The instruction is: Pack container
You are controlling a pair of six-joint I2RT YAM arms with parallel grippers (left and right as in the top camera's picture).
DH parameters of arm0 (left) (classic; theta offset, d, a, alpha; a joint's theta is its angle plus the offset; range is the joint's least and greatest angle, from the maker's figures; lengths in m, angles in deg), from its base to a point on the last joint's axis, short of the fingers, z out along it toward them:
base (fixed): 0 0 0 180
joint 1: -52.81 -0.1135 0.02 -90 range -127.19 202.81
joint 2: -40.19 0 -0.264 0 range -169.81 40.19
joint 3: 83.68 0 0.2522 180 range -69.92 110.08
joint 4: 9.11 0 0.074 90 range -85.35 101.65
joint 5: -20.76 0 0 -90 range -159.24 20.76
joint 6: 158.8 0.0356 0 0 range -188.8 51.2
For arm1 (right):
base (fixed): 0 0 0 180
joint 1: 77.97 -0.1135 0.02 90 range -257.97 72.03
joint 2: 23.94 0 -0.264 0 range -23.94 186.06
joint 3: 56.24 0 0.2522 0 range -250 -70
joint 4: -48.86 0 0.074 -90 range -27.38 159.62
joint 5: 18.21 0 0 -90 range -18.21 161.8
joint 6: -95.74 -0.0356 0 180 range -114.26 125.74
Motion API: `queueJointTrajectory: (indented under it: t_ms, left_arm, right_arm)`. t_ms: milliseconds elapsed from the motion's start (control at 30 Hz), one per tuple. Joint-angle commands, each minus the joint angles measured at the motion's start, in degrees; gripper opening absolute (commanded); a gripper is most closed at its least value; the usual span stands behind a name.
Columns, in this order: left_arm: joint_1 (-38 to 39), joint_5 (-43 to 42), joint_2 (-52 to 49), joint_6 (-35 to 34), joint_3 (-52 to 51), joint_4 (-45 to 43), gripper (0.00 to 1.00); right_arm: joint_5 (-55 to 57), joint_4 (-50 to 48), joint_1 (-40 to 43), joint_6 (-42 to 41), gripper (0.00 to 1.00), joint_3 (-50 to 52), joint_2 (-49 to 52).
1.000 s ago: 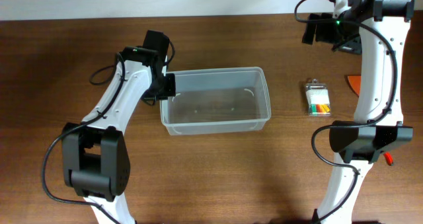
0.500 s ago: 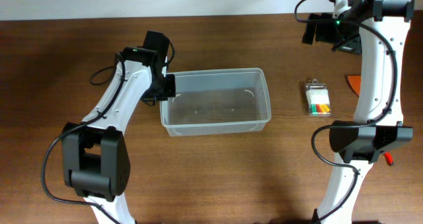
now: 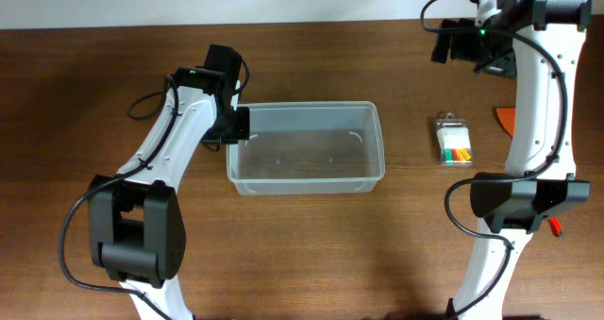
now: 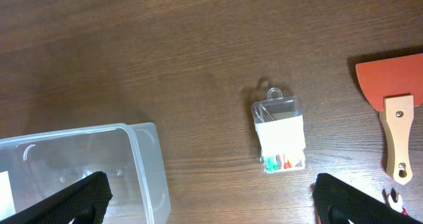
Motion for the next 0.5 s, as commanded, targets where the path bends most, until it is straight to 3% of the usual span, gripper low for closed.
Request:
queueJointTrajectory:
  t_ms: [0, 467]
  left_arm:
    - [0.17, 1.66, 0.76, 2.19, -0.59, 0.04, 0.09]
    - [0.11, 1.66, 0.76, 2.14, -0.55, -1.86, 0.19]
  right_arm:
    - [0.74, 0.35, 0.28, 0.7, 0.99, 0.22, -0.9]
    - [0.94, 0.35, 0.26, 1.03, 0.99, 0.22, -0.9]
